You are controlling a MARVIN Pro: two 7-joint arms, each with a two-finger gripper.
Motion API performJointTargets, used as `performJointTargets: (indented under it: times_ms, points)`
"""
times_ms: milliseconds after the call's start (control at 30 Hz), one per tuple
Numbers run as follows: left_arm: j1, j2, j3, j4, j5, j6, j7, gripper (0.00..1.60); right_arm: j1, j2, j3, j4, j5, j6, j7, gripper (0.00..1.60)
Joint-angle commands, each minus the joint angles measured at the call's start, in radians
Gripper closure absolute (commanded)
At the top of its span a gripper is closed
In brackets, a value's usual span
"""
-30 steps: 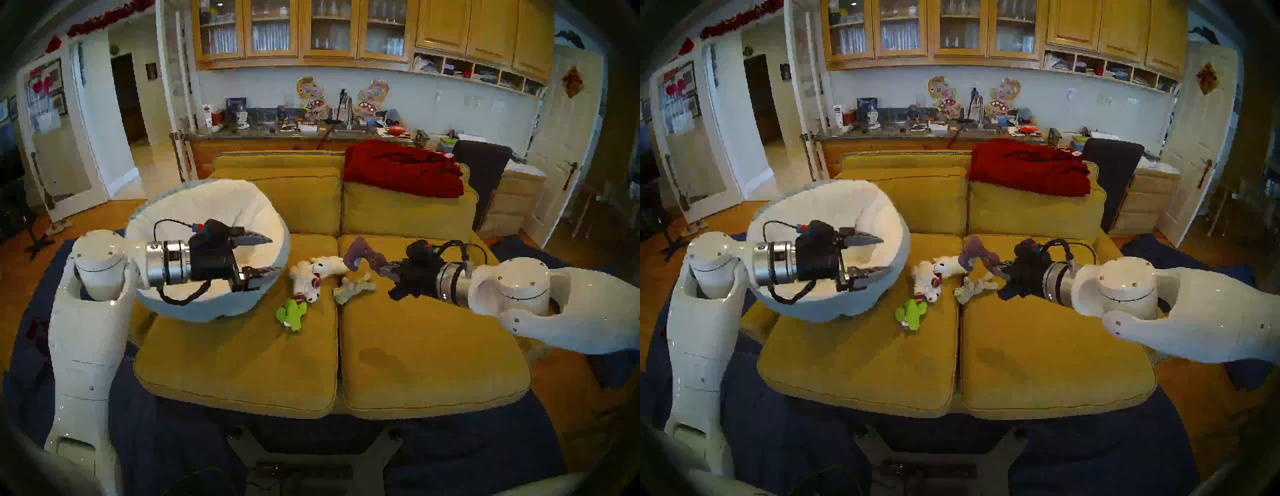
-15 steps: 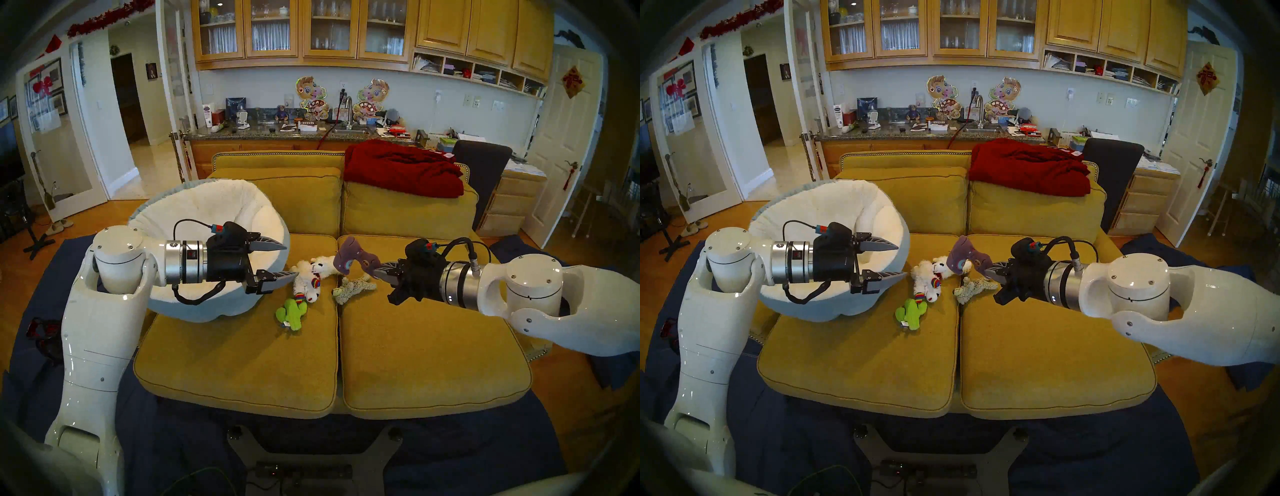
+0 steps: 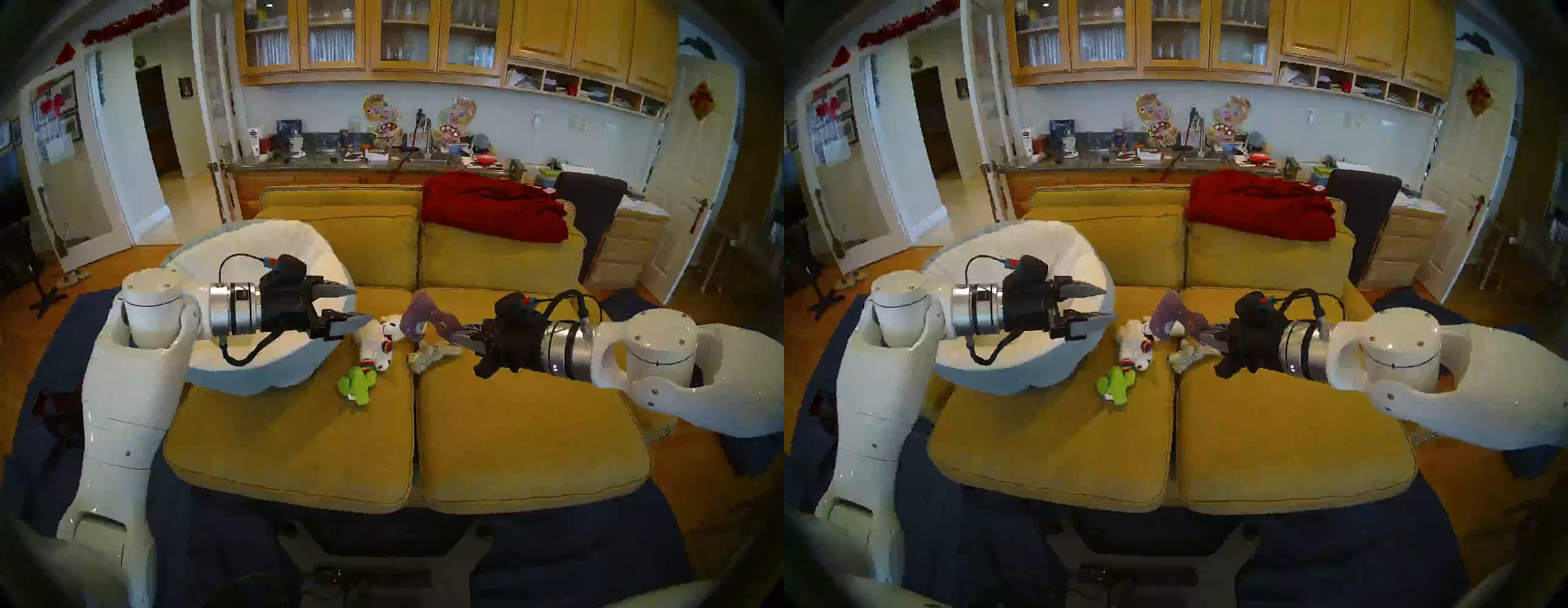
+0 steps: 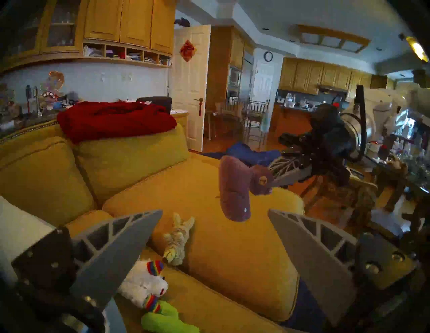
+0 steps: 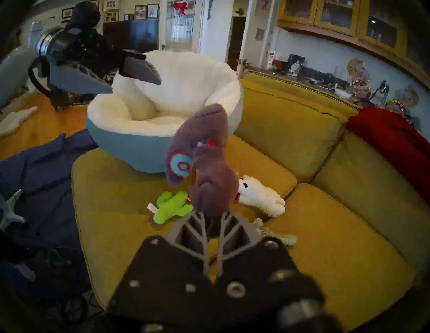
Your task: Put toys into dog bed
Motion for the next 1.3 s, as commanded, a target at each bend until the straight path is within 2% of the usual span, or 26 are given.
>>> performJointTargets:
  times_ms: [0,233,700,1267]
  points:
    - [-0.013,0.022,0.041,-0.049,-0.076,0.017,-0.1,0.0,0.036,0.009,0.019,-0.009,0.005,-0.018,0.014,1.6]
    - [-0.01,0.054,0.074,-0.056,-0.128,0.028,-0.066,0.0,0.045,0.011,0.013,-0.008,0.008,-0.025,0.031,1.6]
    - [-0.003,0.099,0.13,-0.064,-0.174,0.004,-0.052,0.0,0.064,0.014,-0.004,-0.013,0.023,-0.04,0.066,1.6]
    - [-0.01,0.124,0.129,-0.049,-0.2,-0.014,-0.036,0.0,0.099,0.015,-0.037,-0.015,0.015,-0.031,0.081,1.6]
